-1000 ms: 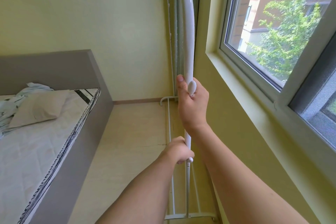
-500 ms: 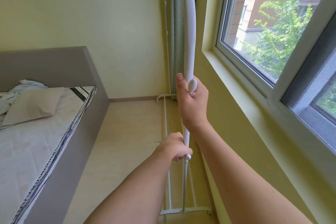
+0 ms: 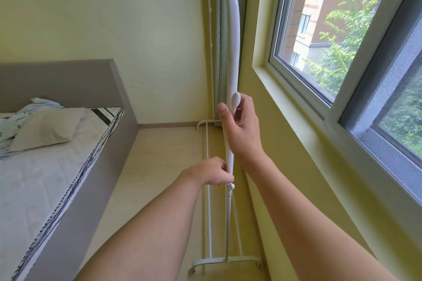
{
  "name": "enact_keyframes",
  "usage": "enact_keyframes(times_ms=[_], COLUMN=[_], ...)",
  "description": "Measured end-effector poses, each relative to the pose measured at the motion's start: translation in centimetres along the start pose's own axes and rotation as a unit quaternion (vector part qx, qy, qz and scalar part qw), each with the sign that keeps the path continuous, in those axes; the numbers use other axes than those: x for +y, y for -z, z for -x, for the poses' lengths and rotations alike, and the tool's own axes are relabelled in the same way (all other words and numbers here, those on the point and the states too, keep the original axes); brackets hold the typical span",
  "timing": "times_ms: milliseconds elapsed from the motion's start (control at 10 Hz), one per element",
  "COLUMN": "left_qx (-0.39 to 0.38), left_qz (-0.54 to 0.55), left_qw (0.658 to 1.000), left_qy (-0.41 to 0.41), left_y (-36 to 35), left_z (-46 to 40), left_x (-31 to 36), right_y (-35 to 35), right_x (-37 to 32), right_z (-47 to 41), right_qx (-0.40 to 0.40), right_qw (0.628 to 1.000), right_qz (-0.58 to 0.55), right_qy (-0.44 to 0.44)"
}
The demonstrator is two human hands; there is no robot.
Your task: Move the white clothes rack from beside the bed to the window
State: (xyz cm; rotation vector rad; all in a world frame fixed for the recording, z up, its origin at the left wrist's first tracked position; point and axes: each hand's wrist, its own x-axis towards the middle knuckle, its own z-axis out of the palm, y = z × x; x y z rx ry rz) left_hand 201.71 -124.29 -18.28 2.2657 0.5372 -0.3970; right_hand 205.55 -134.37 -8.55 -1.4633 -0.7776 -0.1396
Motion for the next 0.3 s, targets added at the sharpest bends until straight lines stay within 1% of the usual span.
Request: enact_keyframes(times_ms=[100, 200, 300], left_qx=[0.031, 0.059, 0.116], left_qz=[-0.009, 0.0, 0.072], left_qw=[0.999, 0.997, 0.99], left_qy=[-0.021, -0.041, -0.044], left_y=[0.5, 0.7, 1.1], left_z=[1.2, 1.7, 2.0], left_x=[0.0, 0.0, -0.2], right_y=[0.7, 1.4, 2.0], right_x=[-0.2, -1.1, -1.1], right_z=[0.8, 1.7, 2.0], right_qx=[-0.027, -0.031, -0.001], right_qw=[1.0, 1.0, 1.0], right_qz=[-0.002, -0.001, 0.008], right_qy=[0.003, 0.003, -0.015])
